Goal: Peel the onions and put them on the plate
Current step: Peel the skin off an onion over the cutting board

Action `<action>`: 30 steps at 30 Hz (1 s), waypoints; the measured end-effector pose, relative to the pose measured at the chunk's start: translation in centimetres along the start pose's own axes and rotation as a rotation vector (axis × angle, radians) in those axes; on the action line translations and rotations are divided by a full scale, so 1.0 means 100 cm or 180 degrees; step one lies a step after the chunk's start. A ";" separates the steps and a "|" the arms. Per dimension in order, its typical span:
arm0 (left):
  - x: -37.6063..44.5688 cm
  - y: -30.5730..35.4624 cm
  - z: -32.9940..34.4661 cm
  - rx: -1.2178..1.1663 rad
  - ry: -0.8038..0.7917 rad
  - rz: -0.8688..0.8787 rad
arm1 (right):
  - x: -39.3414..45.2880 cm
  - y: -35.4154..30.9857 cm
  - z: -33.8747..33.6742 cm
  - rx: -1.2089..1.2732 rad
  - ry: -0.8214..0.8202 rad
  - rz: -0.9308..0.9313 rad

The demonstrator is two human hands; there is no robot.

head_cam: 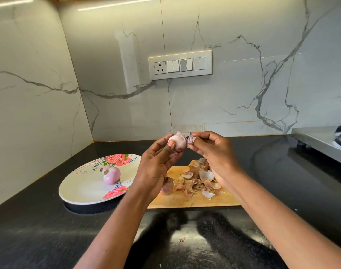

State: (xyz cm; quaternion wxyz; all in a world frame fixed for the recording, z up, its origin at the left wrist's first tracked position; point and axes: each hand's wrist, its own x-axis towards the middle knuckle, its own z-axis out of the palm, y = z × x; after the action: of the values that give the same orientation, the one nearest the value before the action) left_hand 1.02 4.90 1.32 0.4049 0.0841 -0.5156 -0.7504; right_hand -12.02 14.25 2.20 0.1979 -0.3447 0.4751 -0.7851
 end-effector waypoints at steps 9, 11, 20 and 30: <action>0.002 0.006 -0.001 -0.0477 0.0331 -0.0065 | 0.007 -0.006 -0.005 0.1188 0.0076 0.0471; 0.004 0.009 -0.004 -0.0616 0.0405 -0.0004 | 0.008 -0.008 -0.014 0.0448 -0.0013 0.0322; 0.003 0.006 -0.007 -0.0021 0.0400 0.0026 | 0.006 0.008 -0.016 -0.3020 -0.0917 -0.0586; -0.003 0.002 -0.001 0.0758 -0.0107 0.0205 | 0.004 0.000 -0.008 -0.1106 -0.0857 -0.0441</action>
State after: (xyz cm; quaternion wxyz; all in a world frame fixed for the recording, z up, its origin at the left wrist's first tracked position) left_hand 1.41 5.01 1.33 0.4073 0.1024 -0.6102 -0.6718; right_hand -12.87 14.54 2.10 0.1428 -0.5070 0.5476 -0.6501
